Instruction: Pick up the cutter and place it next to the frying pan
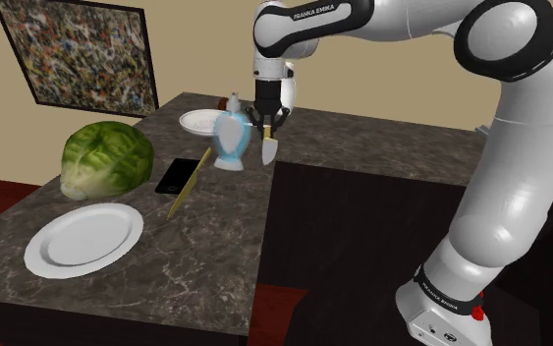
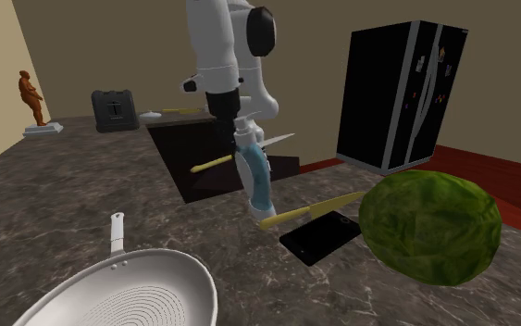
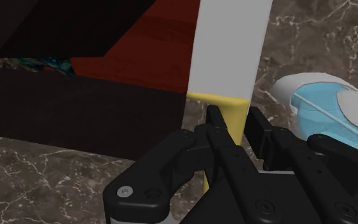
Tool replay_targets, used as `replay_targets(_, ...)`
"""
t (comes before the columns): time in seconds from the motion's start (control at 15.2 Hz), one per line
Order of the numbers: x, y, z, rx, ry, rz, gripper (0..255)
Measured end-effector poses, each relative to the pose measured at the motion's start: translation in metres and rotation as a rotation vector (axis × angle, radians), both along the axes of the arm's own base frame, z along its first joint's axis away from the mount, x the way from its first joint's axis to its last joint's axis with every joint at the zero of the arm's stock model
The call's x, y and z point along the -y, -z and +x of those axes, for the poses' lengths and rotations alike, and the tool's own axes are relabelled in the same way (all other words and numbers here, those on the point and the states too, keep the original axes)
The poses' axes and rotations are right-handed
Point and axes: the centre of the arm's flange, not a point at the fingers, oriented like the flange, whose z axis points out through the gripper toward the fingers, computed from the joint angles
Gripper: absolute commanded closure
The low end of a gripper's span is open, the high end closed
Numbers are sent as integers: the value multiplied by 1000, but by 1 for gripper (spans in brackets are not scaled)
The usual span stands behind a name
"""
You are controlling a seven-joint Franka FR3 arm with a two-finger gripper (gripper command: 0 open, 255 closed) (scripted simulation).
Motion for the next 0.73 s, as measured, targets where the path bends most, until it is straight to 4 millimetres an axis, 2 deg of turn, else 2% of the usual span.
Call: replay_targets(0.73, 136, 1, 58, -2, 0, 0, 255)
